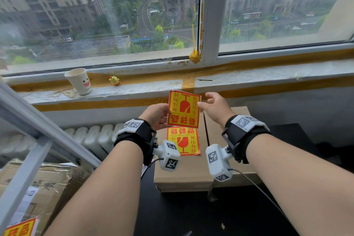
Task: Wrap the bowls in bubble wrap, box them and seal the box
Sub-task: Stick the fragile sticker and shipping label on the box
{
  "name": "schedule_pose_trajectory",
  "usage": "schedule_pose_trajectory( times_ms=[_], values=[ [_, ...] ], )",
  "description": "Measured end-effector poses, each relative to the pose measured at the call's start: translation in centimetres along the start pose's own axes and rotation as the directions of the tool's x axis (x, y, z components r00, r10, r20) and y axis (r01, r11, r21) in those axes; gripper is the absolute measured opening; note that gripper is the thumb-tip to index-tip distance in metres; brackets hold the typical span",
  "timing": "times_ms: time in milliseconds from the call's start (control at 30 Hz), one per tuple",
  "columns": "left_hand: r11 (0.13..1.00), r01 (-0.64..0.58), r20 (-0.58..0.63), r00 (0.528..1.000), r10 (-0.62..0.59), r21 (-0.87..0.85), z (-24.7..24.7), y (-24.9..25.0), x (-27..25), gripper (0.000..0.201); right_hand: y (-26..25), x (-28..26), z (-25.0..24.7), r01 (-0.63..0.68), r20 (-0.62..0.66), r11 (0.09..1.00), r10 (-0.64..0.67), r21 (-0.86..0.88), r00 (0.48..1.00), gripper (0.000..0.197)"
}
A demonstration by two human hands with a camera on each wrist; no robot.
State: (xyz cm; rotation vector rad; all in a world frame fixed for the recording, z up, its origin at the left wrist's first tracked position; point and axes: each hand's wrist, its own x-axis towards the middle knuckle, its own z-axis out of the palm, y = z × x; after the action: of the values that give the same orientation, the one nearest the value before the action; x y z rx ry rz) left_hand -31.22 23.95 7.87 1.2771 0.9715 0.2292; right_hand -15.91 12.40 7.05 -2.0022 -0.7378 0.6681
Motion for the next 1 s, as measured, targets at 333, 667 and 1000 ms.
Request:
schedule_pose_trajectory(
  times_ms=[333,667,1000],
  values=[
    [0.922,-0.061,-0.307,0.933,0.189,0.382,-0.3,0.0,1.1,0.016,-0.4,-0.3,-0.4,-0.009,0.028,0.97,0.002,0.244,1.0,0.008],
    [0.866,-0.3,-0.077,0.93,0.358,0.4,1.9,1.5,0.9,0.009,-1.5,-0.3,0.0,-0.102,0.18,0.905,0.028,0.414,0.983,0.016],
    [0.872,-0.332,-0.066,0.923,0.379,0.36,2.2,1.6,1.1,0.017,-1.6,0.3,0.4,-0.082,0.203,0.895,-0.01,0.439,0.979,0.014]
  ],
)
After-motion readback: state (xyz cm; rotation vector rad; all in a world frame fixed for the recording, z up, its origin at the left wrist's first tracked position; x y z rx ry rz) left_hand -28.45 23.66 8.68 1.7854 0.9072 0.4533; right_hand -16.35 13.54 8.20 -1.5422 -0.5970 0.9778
